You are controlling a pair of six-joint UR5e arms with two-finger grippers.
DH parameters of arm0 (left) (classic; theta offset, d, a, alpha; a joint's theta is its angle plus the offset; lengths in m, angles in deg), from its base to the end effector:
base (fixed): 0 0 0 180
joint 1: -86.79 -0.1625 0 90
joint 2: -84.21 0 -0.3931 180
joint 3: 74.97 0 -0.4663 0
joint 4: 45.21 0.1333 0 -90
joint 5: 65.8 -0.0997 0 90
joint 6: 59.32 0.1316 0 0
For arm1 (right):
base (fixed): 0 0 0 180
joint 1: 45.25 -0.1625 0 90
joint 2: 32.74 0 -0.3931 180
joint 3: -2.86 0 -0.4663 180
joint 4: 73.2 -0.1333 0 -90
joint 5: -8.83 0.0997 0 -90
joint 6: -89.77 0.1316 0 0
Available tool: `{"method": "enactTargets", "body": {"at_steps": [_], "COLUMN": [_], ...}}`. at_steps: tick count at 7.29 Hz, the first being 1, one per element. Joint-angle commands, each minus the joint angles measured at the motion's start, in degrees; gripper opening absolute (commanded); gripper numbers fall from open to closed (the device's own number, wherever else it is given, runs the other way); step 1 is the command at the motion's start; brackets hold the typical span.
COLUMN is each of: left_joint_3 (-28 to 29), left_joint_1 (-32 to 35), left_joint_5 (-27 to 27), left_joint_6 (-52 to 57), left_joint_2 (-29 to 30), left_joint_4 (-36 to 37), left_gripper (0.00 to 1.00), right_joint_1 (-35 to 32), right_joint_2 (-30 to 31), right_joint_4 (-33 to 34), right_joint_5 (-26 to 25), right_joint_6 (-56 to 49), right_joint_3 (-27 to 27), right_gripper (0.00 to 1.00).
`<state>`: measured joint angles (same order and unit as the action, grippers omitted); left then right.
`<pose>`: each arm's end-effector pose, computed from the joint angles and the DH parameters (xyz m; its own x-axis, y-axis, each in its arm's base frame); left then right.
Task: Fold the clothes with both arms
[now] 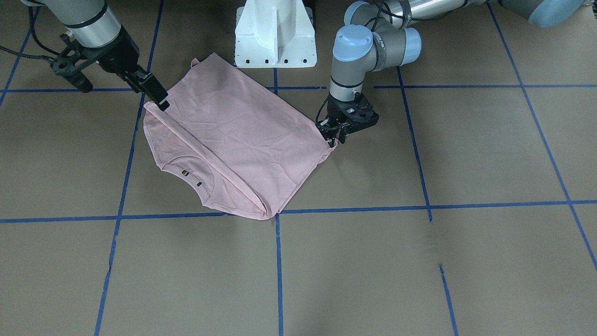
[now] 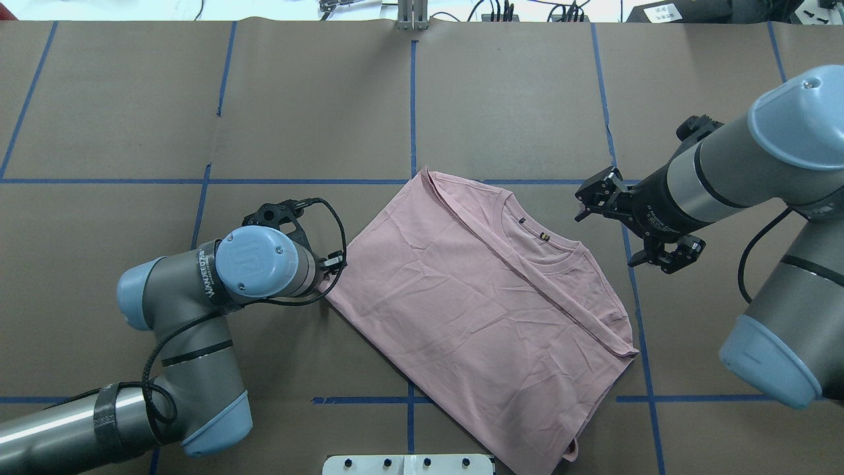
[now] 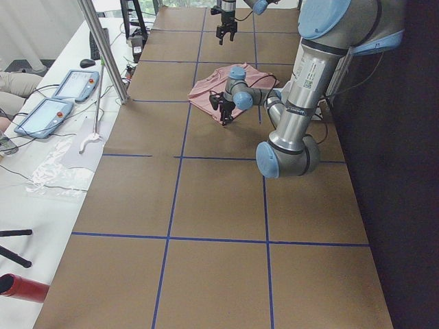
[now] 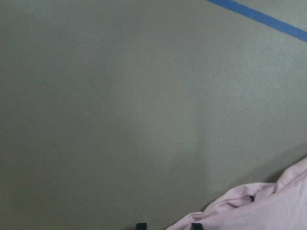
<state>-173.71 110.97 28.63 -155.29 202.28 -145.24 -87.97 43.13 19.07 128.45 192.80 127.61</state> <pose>0.6084 -0.4082 0.2470 0.5835 -0.3757 -0.7200 0.4199 0.8984 -0.1284 -0.3609 -0.4262 0.1986 0.4182 0.6530 0.6314 -0.4313 0.7545 -0.4946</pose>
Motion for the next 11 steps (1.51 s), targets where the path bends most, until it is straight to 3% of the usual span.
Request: {"method": "enactTargets", "body": {"at_steps": [1,3,4,7,9,10,11], "left_joint_3": [0.04,-0.31,-0.49,-0.49,0.21,3.78,12.17], "left_joint_1": [-0.09,-0.09,-0.09,1.04,5.94,9.80,12.80], "left_joint_5": [-0.03,-0.03,-0.03,-0.11,-1.59,-3.61,-3.72], "left_joint_6": [-0.53,-0.88,-0.88,0.34,8.05,12.35,13.87], "left_joint_2": [0.06,0.14,-0.03,-0.03,0.32,2.58,6.43], "left_joint_4": [0.10,1.15,1.24,2.21,1.77,0.12,-5.56], "left_gripper": [0.30,0.31,0.00,0.00,0.00,0.00,0.00], "right_joint_1": [0.01,0.01,0.01,0.01,0.01,0.01,0.01], "right_joint_2": [-0.11,-0.19,-0.19,-0.19,-0.46,-0.98,-1.16], "right_joint_4": [0.01,0.01,0.01,0.01,0.01,0.01,0.01], "right_joint_5": [0.00,0.00,0.00,0.00,-0.61,-0.70,-0.70], "right_joint_6": [0.07,-0.02,-0.02,0.07,0.07,0.07,0.15], "right_joint_3": [-0.21,-0.65,-0.65,-0.74,-0.65,-0.65,-0.65], "right_gripper": [1.00,1.00,1.00,1.00,1.00,1.00,1.00]}}
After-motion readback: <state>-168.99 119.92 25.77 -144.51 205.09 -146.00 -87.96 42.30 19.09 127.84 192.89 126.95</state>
